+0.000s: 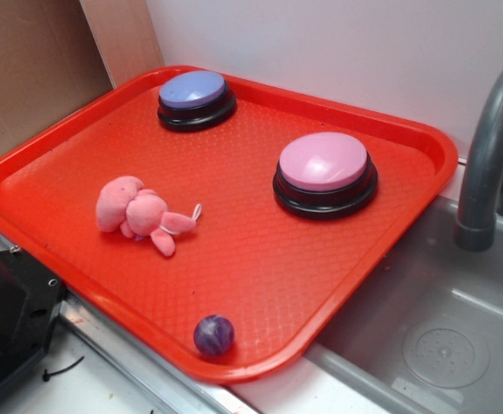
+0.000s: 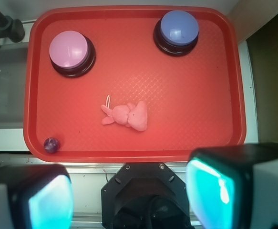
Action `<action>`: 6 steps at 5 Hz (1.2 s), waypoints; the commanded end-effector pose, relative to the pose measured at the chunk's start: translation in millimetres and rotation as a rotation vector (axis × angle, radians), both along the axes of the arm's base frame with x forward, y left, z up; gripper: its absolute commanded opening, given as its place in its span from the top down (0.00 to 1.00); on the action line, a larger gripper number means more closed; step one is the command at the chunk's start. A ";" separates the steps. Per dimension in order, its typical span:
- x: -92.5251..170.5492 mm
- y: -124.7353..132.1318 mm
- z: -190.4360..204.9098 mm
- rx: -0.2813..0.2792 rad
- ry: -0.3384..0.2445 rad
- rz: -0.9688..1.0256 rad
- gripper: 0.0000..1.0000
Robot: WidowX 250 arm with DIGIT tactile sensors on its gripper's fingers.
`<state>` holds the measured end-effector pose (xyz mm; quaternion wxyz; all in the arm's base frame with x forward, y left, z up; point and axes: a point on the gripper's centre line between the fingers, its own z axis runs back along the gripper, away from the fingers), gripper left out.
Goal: Push the pink button.
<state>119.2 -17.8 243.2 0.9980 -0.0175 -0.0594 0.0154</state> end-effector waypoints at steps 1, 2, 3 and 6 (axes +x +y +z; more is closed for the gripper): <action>0.0 0.0 0.0 0.000 0.000 0.000 0.00; 50.0 -20.9 -35.1 0.095 -0.016 -0.121 0.00; 101.9 -38.9 -81.2 0.060 -0.077 -0.107 0.00; 101.9 -38.9 -81.2 0.060 -0.077 -0.107 0.00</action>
